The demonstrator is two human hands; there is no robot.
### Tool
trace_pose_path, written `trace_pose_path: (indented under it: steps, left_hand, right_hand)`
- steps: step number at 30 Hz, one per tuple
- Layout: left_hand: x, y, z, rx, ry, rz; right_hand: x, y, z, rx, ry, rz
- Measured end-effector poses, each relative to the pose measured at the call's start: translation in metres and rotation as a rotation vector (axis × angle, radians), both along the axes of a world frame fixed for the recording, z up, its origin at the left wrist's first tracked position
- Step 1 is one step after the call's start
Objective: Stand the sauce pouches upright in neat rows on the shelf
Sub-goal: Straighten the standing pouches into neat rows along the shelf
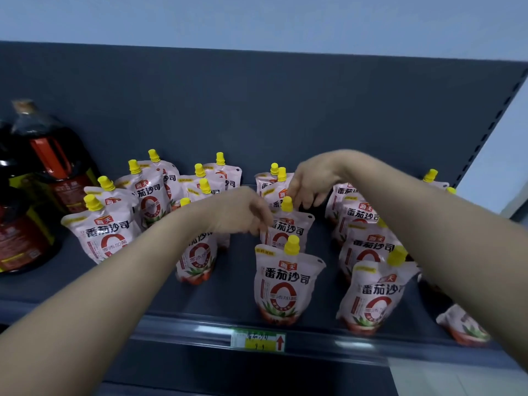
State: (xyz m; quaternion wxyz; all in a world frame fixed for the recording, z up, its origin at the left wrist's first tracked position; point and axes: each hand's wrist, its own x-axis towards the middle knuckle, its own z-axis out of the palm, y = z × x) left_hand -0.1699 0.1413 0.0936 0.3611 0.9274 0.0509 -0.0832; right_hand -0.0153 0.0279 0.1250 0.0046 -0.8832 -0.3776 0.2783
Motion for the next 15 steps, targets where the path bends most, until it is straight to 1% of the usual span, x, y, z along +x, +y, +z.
trace_pose_path:
  steps: [1,3,5,7,8,11,12,13,15]
  left_hand:
    - [0.006,0.004,0.001,0.014,-0.077,0.075]
    - [0.02,0.008,-0.001,0.097,-0.194,0.179]
    - [0.035,0.01,-0.003,0.199,-0.233,0.208]
    - [0.049,0.013,-0.005,0.259,-0.223,0.206]
    - [0.054,0.014,-0.005,0.259,-0.196,0.191]
    - [0.063,0.017,-0.014,0.23,-0.033,0.046]
    - [0.064,0.016,-0.019,0.229,-0.005,0.001]
    - [0.065,0.014,-0.024,0.225,-0.009,-0.023]
    - [0.07,0.012,-0.03,0.214,-0.061,-0.004]
  right_hand:
    - [0.004,-0.001,0.006,0.05,-0.015,-0.023]
    - [0.013,0.001,0.014,0.143,-0.148,-0.046]
    - [0.024,0.006,0.012,0.188,-0.29,-0.044]
    - [0.032,0.01,0.006,0.19,-0.351,-0.04]
    - [0.036,0.012,0.003,0.182,-0.359,-0.033]
    - [0.049,0.02,-0.004,0.136,-0.339,0.003]
    - [0.052,0.022,-0.006,0.124,-0.326,0.016]
    - [0.055,0.024,-0.007,0.116,-0.318,0.03]
    - [0.058,0.028,-0.009,0.099,-0.311,0.061]
